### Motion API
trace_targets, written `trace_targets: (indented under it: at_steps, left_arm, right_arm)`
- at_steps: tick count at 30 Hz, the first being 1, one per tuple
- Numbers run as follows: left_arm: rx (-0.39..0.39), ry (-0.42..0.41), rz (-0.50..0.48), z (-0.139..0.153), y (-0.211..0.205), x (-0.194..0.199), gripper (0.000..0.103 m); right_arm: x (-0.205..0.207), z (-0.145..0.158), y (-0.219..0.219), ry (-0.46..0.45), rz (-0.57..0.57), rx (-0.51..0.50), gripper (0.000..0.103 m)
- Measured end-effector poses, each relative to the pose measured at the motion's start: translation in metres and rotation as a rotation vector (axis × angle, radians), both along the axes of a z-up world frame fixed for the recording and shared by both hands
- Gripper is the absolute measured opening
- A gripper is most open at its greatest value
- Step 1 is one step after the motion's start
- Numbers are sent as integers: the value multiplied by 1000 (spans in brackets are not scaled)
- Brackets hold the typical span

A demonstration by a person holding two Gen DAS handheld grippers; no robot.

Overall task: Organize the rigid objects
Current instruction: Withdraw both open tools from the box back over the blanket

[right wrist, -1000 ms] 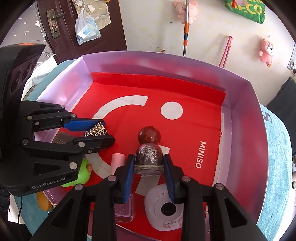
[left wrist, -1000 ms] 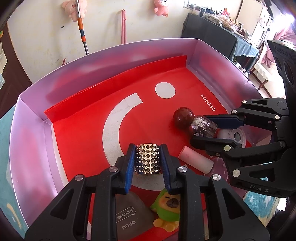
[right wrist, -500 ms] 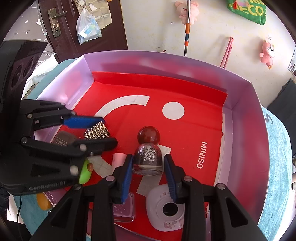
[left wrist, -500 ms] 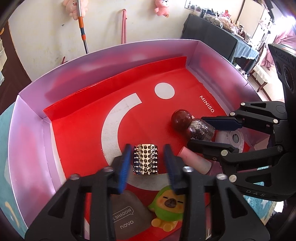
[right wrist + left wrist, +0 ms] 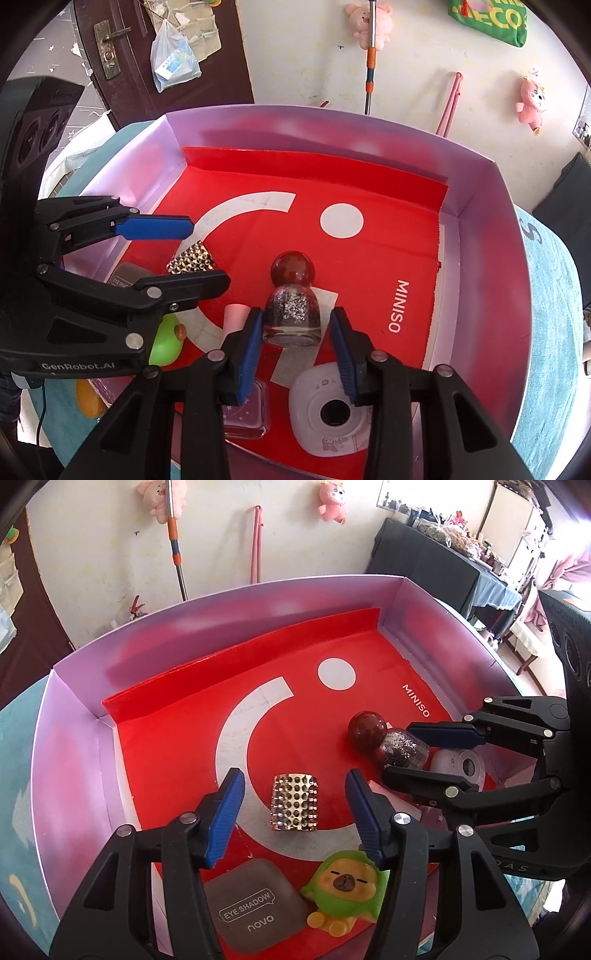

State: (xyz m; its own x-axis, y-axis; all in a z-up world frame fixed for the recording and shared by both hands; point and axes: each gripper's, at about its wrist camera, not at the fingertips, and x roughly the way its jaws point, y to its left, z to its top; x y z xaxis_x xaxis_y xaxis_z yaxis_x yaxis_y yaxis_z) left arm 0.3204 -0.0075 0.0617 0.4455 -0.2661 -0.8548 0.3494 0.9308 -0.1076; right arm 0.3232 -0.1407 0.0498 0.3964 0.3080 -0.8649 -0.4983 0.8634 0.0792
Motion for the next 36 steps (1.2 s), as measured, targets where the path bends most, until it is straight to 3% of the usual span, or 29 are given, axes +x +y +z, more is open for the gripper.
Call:
trace_targets:
  at_steps: [10, 17, 30, 36]
  left_arm:
    - [-11, -44, 43, 15, 6, -12, 65]
    - [-27, -140, 101, 43, 12, -39, 71]
    - [-70, -324, 185, 86, 19, -144, 77]
    - [-101, -392, 200, 89, 18, -196, 81]
  right_arm:
    - [-14, 23, -12, -40, -25, 19, 50]
    - [-41, 54, -20, -116, -40, 32, 61]
    - [-141, 104, -52, -257, -107, 142, 81]
    - [-201, 113, -70, -367, -150, 183, 98]
